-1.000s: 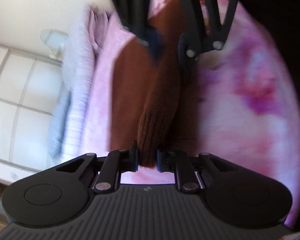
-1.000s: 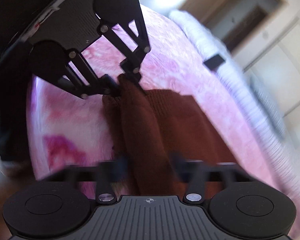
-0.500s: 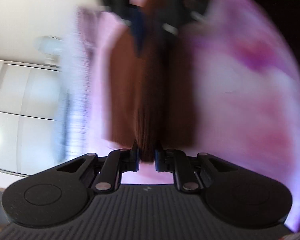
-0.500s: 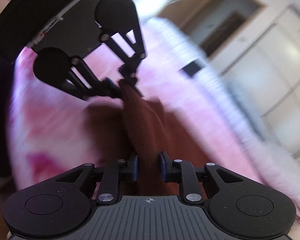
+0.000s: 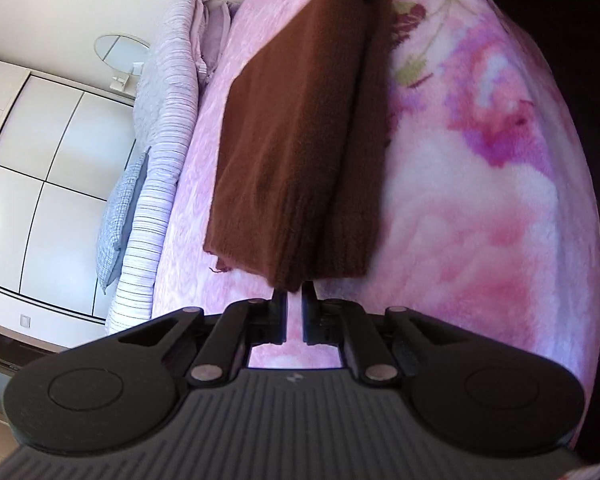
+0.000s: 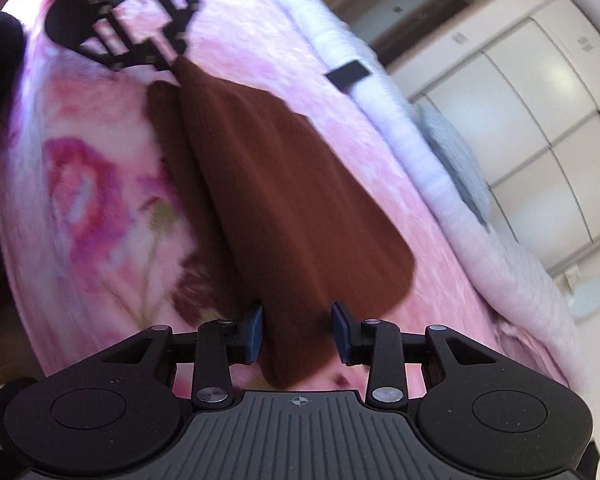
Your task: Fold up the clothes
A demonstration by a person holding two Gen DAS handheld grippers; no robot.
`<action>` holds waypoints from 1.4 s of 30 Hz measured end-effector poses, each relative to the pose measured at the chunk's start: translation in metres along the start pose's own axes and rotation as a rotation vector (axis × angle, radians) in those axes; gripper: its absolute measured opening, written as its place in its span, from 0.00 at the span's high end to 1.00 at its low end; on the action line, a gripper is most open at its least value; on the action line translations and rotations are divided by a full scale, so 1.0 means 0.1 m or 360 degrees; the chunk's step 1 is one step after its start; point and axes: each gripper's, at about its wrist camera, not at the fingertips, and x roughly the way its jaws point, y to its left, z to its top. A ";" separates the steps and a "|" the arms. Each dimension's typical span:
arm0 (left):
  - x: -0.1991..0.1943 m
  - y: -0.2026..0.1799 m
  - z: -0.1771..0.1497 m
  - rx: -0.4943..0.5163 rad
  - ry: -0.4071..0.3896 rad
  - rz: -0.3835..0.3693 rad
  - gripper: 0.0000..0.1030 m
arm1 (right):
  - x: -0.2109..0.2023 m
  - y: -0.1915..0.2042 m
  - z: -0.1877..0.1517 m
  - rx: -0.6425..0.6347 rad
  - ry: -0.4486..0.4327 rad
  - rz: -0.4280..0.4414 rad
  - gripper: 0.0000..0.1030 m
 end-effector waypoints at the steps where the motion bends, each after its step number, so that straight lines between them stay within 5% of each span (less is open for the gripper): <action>1: -0.05 -0.03 0.02 0.0008 0.0000 -0.0005 0.95 | -0.01 -0.04 -0.01 0.0038 0.0000 -0.0024 0.66; 4: -0.15 -0.11 0.06 0.0025 0.0000 -0.0020 0.95 | -0.01 -0.13 -0.02 0.0152 0.0031 -0.0128 0.66; 9: -0.16 -0.11 0.06 -0.0005 0.0035 -0.0031 0.95 | 0.08 -0.27 -0.19 0.0461 0.0141 -0.0020 0.66; 15: -0.37 0.19 -0.10 -0.0393 0.0058 -0.0037 0.94 | -0.17 -0.03 -0.18 0.0189 0.0053 -0.0119 0.66; 19: -0.46 0.47 0.06 -0.0598 -0.0042 0.0014 0.94 | -0.07 0.18 -0.15 -0.0057 -0.0004 -0.0169 0.66; 23: -0.27 0.57 0.38 -0.0605 -0.0097 -0.0052 0.94 | 0.07 0.14 -0.16 -0.0120 -0.0028 -0.0146 0.66; 29: -0.05 0.40 0.58 -0.0609 -0.0085 -0.0208 1.00 | 0.07 -0.07 -0.34 0.0096 -0.0036 -0.0159 0.66; 34: -0.08 0.37 0.57 -0.0594 -0.0077 -0.0174 1.00 | 0.09 -0.11 -0.51 0.0175 0.0014 -0.0149 0.66; 40: -0.32 0.36 0.46 -0.0556 -0.0102 -0.0067 0.73 | -0.04 0.00 -0.58 0.0125 0.0105 -0.0177 0.66; 42: -0.39 0.31 0.48 -0.0494 -0.0119 -0.0067 0.66 | -0.15 0.09 -0.60 0.0094 0.0120 -0.0206 0.41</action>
